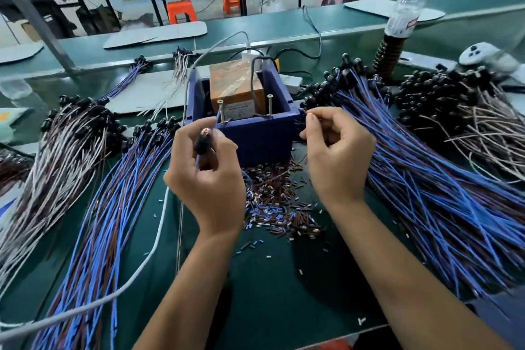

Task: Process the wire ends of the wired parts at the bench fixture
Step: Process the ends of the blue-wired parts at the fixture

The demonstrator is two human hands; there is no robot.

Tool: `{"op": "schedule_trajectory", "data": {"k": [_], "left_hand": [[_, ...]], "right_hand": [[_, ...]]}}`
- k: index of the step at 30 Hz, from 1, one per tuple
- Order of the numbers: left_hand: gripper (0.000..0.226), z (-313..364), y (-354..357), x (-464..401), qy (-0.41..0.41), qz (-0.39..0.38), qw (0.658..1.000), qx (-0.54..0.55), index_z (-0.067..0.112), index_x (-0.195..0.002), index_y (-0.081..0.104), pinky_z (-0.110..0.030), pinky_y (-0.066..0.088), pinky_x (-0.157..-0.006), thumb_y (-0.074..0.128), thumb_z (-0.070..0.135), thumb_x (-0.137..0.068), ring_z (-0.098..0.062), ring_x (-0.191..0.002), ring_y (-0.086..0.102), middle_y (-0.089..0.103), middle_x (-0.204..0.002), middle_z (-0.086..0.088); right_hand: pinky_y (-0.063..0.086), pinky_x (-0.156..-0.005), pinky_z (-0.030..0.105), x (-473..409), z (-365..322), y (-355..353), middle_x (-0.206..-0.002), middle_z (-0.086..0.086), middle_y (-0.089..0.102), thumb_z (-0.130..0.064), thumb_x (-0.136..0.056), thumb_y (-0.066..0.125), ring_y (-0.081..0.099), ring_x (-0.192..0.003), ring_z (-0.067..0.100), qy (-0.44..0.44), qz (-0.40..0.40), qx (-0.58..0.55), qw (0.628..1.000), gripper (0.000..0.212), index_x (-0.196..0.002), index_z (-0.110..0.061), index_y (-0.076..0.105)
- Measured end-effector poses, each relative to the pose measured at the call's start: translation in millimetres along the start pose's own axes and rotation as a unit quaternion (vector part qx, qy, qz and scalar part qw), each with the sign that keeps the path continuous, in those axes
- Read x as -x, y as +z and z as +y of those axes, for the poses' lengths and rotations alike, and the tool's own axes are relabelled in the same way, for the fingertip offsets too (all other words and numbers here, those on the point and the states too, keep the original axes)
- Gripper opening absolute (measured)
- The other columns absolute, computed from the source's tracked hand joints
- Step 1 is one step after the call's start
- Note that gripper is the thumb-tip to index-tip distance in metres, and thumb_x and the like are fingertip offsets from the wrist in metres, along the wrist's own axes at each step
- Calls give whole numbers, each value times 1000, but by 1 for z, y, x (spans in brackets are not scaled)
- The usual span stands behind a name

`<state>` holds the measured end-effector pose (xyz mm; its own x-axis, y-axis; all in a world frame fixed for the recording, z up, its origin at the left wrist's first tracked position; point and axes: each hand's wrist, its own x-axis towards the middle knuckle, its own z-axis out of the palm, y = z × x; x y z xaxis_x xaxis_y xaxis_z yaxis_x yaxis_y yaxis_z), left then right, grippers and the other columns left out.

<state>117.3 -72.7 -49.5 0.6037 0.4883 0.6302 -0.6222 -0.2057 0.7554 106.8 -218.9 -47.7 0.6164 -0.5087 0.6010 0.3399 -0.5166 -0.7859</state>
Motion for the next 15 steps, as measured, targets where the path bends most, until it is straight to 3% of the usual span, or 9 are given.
{"op": "schedule_trajectory", "data": {"k": [3, 6, 8, 11, 12, 15], "left_hand": [[21, 29, 25, 0, -42, -13, 996, 71, 29, -93, 65, -29, 50, -58, 60, 8, -93, -25, -60, 65, 67, -71, -11], [17, 59, 70, -3, -153, -108, 977, 104, 16, -87, 66, -25, 49, -56, 60, 0, -92, -16, -57, 62, 67, -65, -1], [12, 75, 104, -3, -315, -216, 912, 148, 12, -88, 64, -22, 38, -44, 59, 3, -95, -9, -44, 46, 64, -59, 5], [15, 90, 152, 2, -501, -369, 757, 199, 11, -85, 57, -18, 27, -41, 52, 7, -99, -9, -41, 31, 57, -58, 2], [18, 93, 166, 6, -524, -384, 734, 197, 11, -79, 55, -21, 30, -46, 51, 7, -97, -12, -45, 35, 54, -63, -1], [23, 95, 193, 15, -569, -330, 721, 218, 10, -72, 50, -24, 38, -52, 45, 4, -94, -17, -43, 44, 45, -62, -5]], "right_hand": [[60, -68, 32, -20, 2, -31, -72, -10, 73, -18, -97, 68, 70, -66, 4, 38, -29, 73, 996, 11, -92, -15, 78], [57, -83, 40, -40, 2, -73, -91, -2, 75, -28, -98, 67, 69, -78, 16, 10, 2, 176, 984, 18, -102, -15, 78], [47, -95, 36, -50, -4, -99, -112, 9, 69, -38, -104, 58, 64, -101, 29, -73, 46, 277, 957, 36, -119, -11, 74], [39, -105, 40, -57, -16, -123, -128, 16, 64, -47, -109, 43, 57, -119, 36, -185, 10, 338, 923, 52, -136, -7, 65], [43, -105, 42, -57, -18, -126, -128, 14, 67, -47, -108, 42, 60, -118, 35, -181, -31, 323, 928, 54, -138, -8, 63], [54, -92, 46, -58, -16, -130, -116, 6, 77, -45, -103, 56, 71, -108, 29, -96, -111, 280, 949, 43, -135, -18, 66]]}}
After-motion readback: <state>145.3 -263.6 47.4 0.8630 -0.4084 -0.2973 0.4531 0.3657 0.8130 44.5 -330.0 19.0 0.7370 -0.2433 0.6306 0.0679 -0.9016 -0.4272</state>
